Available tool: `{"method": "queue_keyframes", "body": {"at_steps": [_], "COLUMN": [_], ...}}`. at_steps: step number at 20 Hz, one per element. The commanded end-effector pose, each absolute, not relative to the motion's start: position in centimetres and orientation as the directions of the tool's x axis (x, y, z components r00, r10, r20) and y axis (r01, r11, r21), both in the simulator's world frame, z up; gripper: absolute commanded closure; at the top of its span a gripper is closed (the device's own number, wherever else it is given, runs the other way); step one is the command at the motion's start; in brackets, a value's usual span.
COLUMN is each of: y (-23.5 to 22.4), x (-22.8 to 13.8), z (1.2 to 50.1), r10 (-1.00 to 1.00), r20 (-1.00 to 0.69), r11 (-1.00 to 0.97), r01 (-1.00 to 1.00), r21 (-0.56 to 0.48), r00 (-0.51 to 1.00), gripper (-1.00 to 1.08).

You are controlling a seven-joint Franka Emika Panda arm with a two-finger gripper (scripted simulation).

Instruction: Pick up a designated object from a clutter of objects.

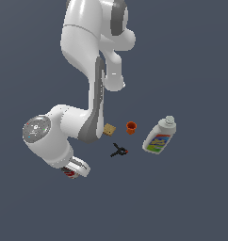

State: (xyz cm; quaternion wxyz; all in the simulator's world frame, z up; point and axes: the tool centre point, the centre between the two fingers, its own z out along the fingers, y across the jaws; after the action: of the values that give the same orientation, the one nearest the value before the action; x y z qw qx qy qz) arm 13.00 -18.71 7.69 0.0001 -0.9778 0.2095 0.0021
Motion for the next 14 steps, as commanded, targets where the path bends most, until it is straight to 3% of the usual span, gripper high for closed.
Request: {"method": "queue_keyframes", "body": {"at_steps": [1,14], "y": [-18.7,-19.0], "x": [12.9,9.2], "z": [8.2,14.0], "r10": [-0.410,-0.410], "r20": [-0.001,-0.001], "r11": [-0.912,-0.912], "r01": [-0.410,-0.410], "r21": [0.000,-0.001], "r00": [0.912,0.912], "gripper": [1.08,1.08]}}
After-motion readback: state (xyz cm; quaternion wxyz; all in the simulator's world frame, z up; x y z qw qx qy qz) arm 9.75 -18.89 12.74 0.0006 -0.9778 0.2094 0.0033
